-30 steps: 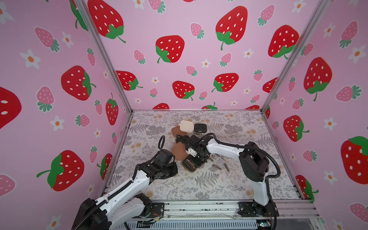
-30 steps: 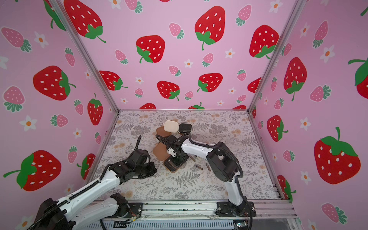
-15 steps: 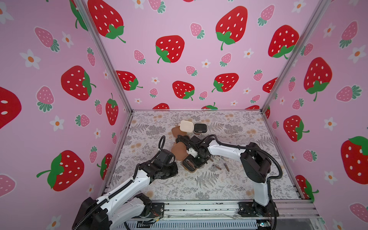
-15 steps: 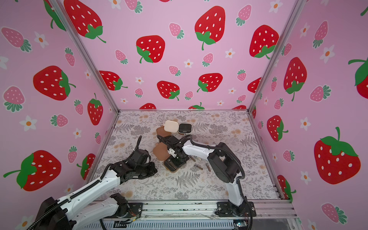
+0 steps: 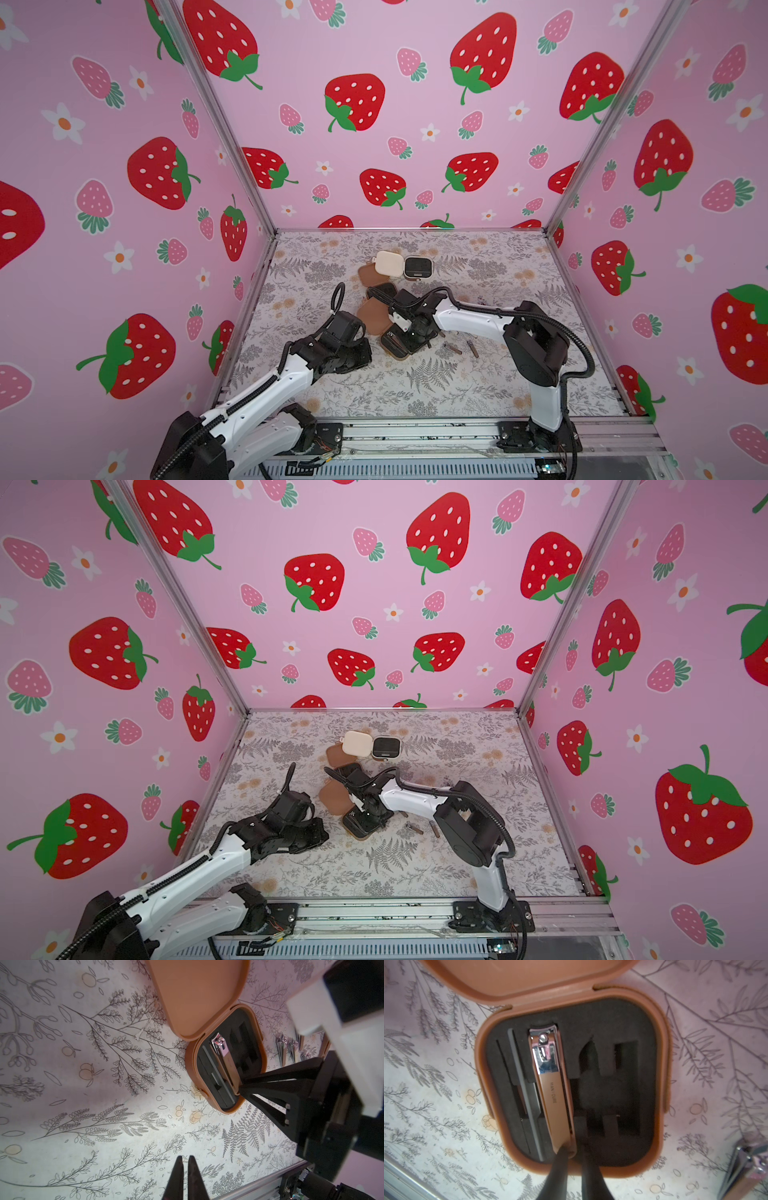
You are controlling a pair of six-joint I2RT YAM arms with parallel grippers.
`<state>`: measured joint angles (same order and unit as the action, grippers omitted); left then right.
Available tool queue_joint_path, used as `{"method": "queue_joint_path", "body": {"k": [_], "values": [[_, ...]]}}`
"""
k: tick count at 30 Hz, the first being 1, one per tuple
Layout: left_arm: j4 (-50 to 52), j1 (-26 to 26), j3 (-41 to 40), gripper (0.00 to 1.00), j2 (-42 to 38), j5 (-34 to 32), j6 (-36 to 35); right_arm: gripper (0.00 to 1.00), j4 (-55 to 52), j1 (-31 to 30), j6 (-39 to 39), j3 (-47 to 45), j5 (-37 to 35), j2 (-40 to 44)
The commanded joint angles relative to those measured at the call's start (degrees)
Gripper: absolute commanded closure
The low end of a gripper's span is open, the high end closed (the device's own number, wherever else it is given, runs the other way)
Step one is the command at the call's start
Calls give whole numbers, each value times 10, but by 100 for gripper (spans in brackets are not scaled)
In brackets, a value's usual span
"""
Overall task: Organize nail clipper sets
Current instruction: Place the nail clipper in the storage box.
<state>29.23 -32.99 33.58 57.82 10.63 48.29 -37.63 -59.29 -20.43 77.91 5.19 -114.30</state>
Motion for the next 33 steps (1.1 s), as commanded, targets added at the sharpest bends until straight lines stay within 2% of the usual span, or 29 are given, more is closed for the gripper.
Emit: {"method": "queue_joint_path", "body": {"k": [1,10,16,21,26,28,30,33], "values": [[-14,3,9,89,6,9,9,84,-23,-14,-21,-73,-38,-105],[-23,3,7,82,12,18,12,85,-34,-15,-29,-76,-46,-102],[-18,4,16,78,15,13,16,84,-78,-14,-9,-25,-63,-57],[-13,5,38,83,30,8,28,83,-114,-5,5,51,-88,-10],[-42,9,52,86,53,19,55,79,-93,9,0,91,-67,46],[-70,12,53,91,66,33,71,78,-77,16,-8,92,-52,64],[-104,15,53,100,84,47,87,78,-58,26,-15,84,-35,82],[-157,16,56,100,123,73,105,78,-30,44,-28,54,-12,107]]}}
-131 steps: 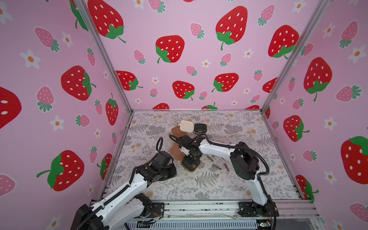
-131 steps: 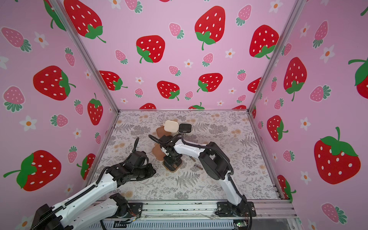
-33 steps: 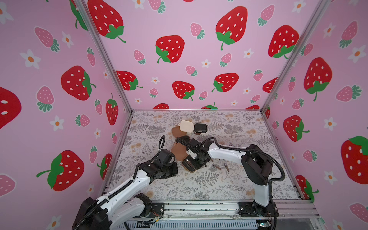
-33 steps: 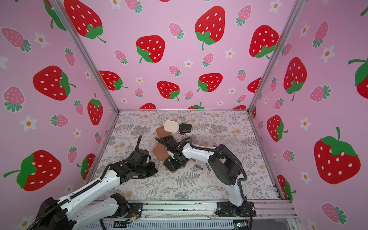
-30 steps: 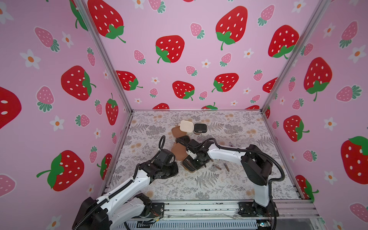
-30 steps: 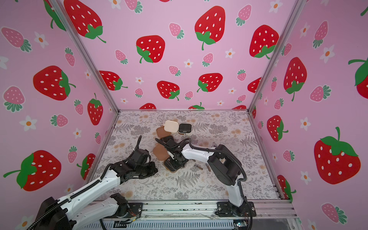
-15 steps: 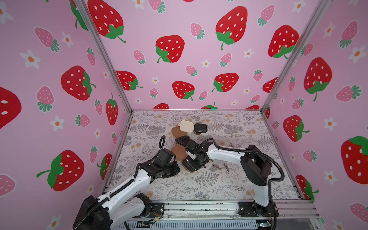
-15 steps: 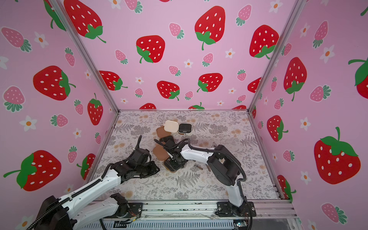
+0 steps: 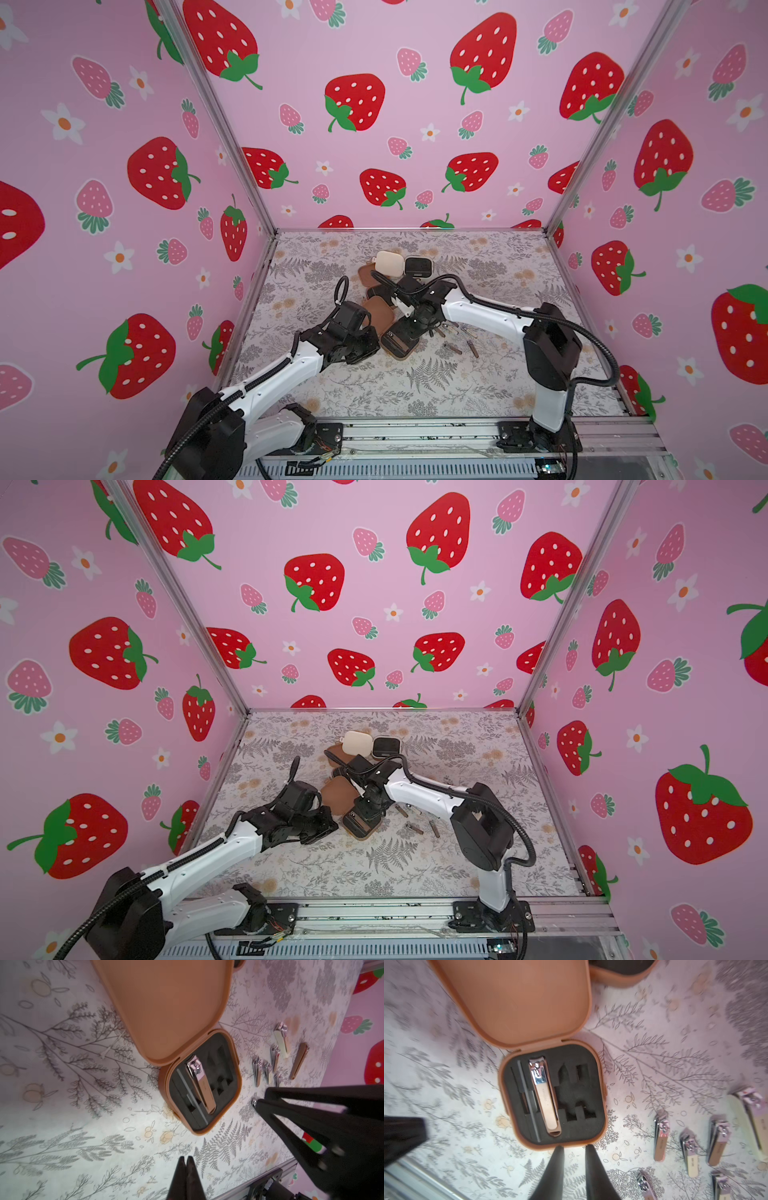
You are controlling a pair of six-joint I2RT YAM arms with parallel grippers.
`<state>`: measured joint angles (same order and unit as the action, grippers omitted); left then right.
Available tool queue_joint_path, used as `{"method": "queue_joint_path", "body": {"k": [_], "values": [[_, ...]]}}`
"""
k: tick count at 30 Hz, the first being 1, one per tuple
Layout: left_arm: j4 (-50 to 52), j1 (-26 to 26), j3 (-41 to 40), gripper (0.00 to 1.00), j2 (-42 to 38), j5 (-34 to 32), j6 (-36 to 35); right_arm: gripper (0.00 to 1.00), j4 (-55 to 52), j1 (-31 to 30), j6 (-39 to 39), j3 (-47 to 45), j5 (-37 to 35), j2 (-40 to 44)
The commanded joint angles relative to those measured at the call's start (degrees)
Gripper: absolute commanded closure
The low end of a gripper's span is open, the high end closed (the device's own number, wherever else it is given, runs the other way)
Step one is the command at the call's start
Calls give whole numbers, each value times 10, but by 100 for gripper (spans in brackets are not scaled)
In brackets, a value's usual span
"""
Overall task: Organize nail clipper sets
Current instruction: Place the nail clipper in the storage box, then pick up the nail clipper from the center of the board.
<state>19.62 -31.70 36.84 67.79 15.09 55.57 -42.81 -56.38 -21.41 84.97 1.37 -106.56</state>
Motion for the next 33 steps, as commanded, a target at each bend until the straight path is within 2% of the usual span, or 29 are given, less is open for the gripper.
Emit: {"method": "queue_joint_path", "body": {"k": [1,6,14,23,29,33], "values": [[-81,3,27,100,37,34,36,78,33,21,-23,-30,35,39],[-106,3,39,100,82,16,48,78,66,47,-35,-92,64,80],[-102,9,16,100,104,-21,70,78,78,79,-35,-151,80,118],[-183,17,-12,100,144,-12,75,78,72,94,-24,-159,84,128],[-180,17,-15,100,169,-9,80,77,69,98,-24,-163,81,127],[-161,17,-20,100,173,-20,80,73,54,105,-19,-161,69,117]]}}
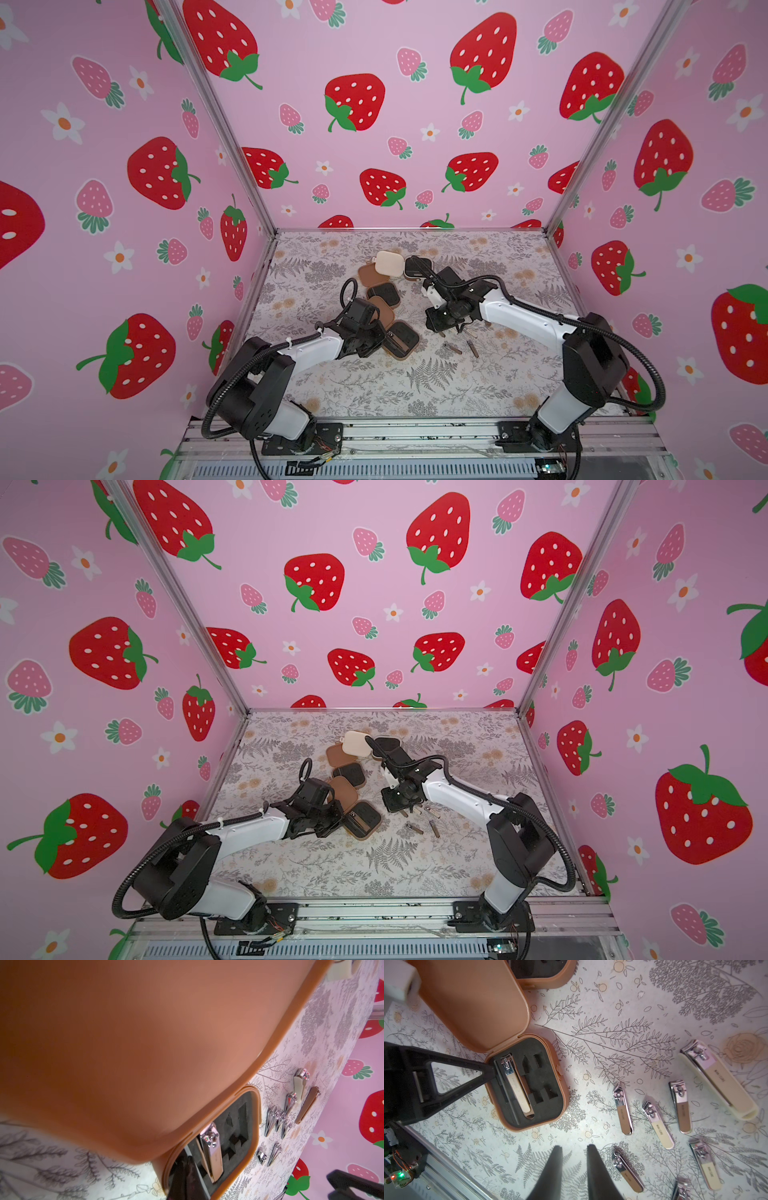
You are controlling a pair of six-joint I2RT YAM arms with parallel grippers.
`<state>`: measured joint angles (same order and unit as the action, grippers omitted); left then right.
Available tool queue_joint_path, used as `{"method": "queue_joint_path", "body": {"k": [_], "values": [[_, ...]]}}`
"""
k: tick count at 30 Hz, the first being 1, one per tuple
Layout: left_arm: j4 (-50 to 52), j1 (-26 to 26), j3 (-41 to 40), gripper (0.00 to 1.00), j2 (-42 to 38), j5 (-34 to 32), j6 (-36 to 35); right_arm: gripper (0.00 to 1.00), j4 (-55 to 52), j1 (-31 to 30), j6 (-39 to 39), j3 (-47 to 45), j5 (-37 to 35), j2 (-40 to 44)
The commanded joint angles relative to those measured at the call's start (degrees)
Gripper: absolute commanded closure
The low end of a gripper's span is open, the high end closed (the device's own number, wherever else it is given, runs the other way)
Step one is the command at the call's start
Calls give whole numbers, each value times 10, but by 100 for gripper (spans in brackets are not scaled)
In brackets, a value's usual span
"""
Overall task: Organize nail clipper sets
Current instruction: Pick up the nail clipper from the center of the board.
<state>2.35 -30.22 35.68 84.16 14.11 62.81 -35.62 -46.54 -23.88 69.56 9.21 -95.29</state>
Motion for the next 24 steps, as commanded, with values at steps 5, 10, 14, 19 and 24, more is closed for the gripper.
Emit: {"method": "queue_joint_path", "body": {"k": [5,10,14,19,24], "values": [[24,2,-18,100,9,-17,7,69,-38,15,34,-1,-31,-28],[29,3,-21,100,8,-17,5,65,-46,16,68,10,-57,-72],[30,3,-23,100,4,-17,5,64,-48,16,84,20,-78,-97],[30,2,-25,100,2,-16,5,63,-50,16,92,33,-101,-118],[28,2,-28,100,2,-14,5,63,-48,16,95,42,-106,-136]]}}
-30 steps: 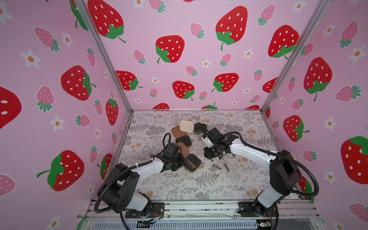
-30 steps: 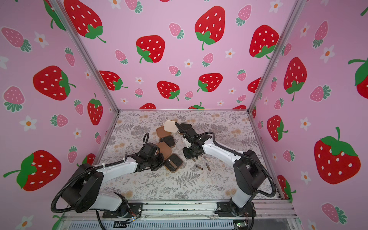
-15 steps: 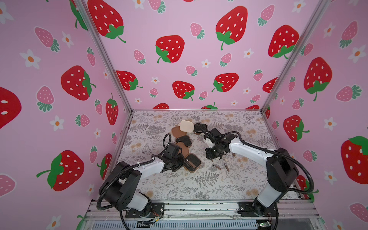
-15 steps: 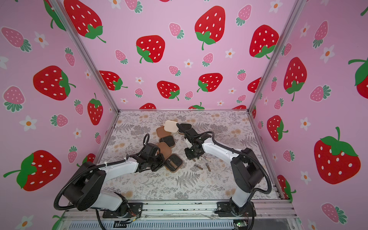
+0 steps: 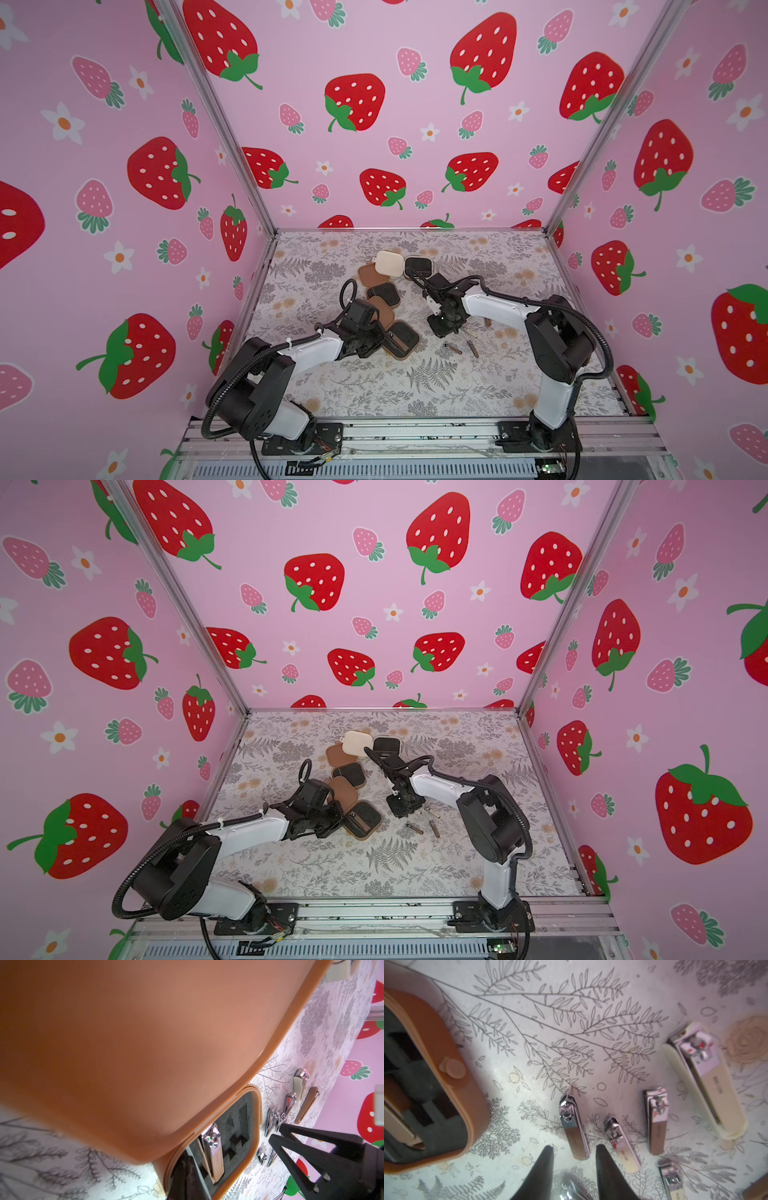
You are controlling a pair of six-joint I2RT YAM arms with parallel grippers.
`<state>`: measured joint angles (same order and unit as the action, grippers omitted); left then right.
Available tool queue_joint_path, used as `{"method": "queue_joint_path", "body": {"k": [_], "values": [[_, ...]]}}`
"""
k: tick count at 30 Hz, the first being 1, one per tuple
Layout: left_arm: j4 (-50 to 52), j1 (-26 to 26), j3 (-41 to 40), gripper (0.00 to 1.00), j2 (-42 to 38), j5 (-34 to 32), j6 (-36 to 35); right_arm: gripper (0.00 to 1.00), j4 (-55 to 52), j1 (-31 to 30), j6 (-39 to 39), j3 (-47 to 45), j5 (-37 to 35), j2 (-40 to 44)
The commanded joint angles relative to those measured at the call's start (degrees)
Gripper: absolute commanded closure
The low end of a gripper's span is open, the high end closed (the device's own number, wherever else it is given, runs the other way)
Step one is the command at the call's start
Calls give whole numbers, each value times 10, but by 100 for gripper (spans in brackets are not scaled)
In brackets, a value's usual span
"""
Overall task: Organize nail clipper sets
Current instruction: Pick up the nail clipper from the center of the board, then place the nail clipper in the storage box.
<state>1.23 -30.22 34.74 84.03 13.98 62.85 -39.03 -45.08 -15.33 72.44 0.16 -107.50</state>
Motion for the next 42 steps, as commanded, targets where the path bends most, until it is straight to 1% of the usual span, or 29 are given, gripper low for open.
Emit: {"method": "queue_joint_path", "body": {"k": [1,5,8,20,27,34,42], "values": [[39,2,-19,100,3,-13,5,63,-12,1,10,15,-13,-19],[38,2,-20,100,4,-11,5,65,-8,1,10,20,-9,-34],[37,3,-21,100,5,-11,7,68,-7,1,9,22,-6,-44],[36,3,-21,100,4,-8,6,86,-7,1,5,6,-2,-45],[36,3,-23,100,6,-9,6,87,-15,-5,21,29,3,-22],[36,3,-27,100,2,-8,11,87,-8,-39,77,49,5,23],[34,3,-27,100,1,-9,12,87,-5,-69,120,86,53,0]]}}
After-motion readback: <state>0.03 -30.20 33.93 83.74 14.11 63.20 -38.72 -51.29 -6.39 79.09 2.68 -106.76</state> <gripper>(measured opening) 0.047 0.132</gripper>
